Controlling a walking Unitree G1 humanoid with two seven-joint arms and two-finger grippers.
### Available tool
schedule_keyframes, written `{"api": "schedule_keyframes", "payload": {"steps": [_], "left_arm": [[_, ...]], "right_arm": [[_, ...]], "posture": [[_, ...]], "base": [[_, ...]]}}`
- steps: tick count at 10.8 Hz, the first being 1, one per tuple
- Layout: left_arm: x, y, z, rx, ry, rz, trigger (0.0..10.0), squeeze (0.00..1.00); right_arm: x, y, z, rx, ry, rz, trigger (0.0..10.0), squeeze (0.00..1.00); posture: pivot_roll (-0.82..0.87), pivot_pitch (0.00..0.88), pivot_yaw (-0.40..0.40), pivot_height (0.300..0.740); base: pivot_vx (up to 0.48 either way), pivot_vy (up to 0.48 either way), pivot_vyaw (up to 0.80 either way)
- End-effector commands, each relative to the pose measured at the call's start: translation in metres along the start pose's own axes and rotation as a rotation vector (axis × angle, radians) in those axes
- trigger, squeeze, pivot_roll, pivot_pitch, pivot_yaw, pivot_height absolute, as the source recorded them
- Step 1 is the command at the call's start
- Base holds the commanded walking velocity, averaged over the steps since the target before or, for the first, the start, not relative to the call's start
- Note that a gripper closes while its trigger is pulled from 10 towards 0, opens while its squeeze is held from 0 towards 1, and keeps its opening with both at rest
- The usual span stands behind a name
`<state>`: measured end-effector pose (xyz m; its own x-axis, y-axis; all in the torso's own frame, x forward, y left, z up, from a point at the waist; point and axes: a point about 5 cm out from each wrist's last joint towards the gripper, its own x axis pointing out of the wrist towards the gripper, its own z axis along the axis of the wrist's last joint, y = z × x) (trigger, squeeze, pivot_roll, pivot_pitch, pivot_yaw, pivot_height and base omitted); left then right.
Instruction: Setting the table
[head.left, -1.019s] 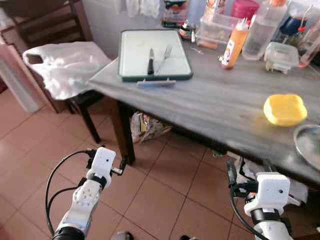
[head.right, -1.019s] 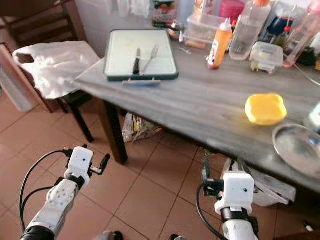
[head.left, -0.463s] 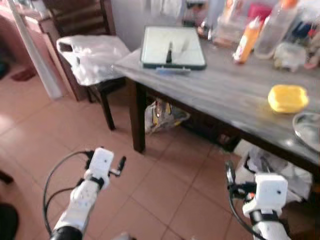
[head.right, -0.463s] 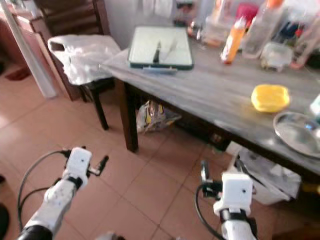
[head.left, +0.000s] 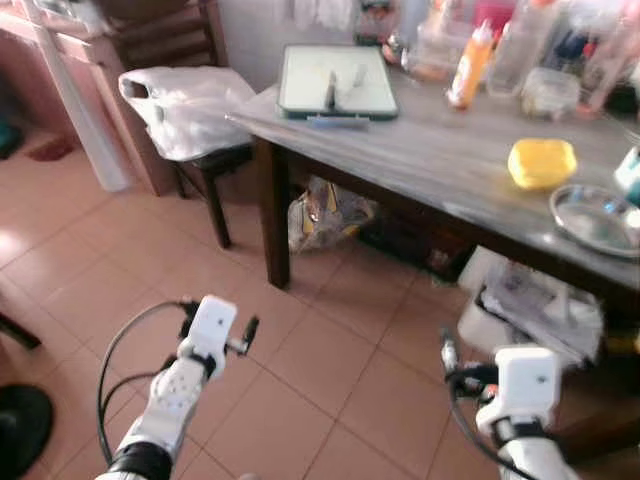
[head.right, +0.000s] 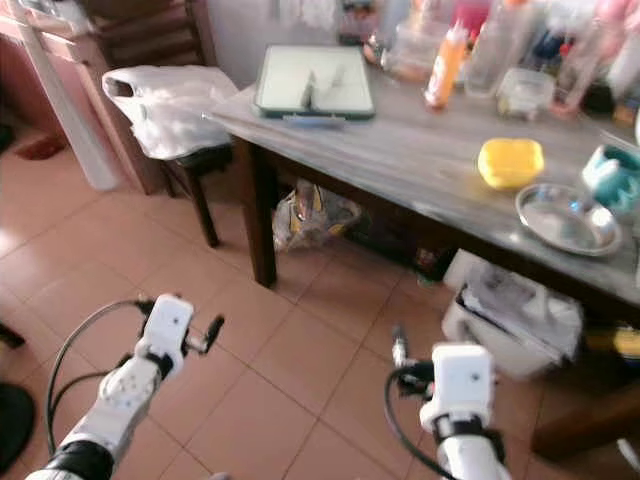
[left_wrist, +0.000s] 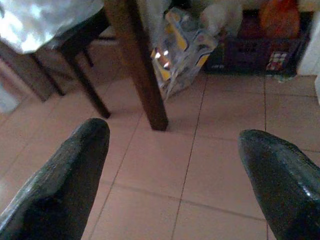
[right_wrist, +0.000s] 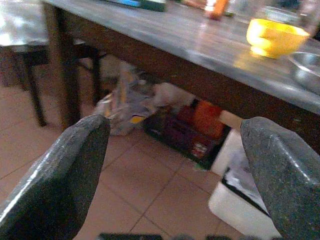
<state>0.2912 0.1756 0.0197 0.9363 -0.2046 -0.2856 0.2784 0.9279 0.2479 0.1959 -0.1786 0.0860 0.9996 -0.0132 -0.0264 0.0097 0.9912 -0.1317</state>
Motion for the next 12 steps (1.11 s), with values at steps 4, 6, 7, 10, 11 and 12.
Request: {"api": "schedule_keyframes", "payload": {"steps": [4, 6, 7, 10, 11, 12], "left_arm": [[0.010, -0.010, -0.008, -0.022, 0.129, 0.001, 10.0, 0.00], [0.008, -0.030, -0.022, 0.002, 0.243, -0.067, 10.0, 0.00], [0.004, -0.037, -0.032, -0.002, 0.305, -0.086, 10.0, 0.00], [-0.012, -0.049, -0.060, -0.004, 0.485, -0.099, 10.0, 0.00], [-0.016, -0.049, -0.066, 0.001, 0.527, -0.102, 10.0, 0.00], [-0.024, -0.050, -0.076, -0.011, 0.594, -0.093, 10.0, 0.00]], "right_arm": [[0.016, -0.007, -0.028, 0.027, 0.122, 0.036, 10.0, 0.00], [0.023, -0.002, -0.072, 0.088, 0.294, 0.039, 10.0, 0.00], [0.023, 0.000, -0.092, 0.133, 0.379, 0.021, 10.0, 0.00], [0.000, 0.002, -0.152, 0.175, 0.689, -0.009, 10.0, 0.00], [-0.005, 0.005, -0.158, 0.160, 0.728, 0.011, 10.0, 0.00], [-0.018, 0.011, -0.168, 0.127, 0.811, 0.068, 10.0, 0.00]], "posture": [[0.04, 0.089, -0.002, 0.740], [0.03, 0.074, -0.002, 0.740], [0.02, 0.055, -0.004, 0.740], [0.03, 0.026, -0.001, 0.740], [0.02, 0.020, -0.005, 0.740], [0.02, 0.012, -0.010, 0.740]], "base": [[0.000, 0.000, 0.00], [0.000, 0.000, 0.00], [0.000, 0.000, 0.00], [0.000, 0.000, 0.00], [0.000, 0.000, 0.00], [0.000, 0.000, 0.00]]}}
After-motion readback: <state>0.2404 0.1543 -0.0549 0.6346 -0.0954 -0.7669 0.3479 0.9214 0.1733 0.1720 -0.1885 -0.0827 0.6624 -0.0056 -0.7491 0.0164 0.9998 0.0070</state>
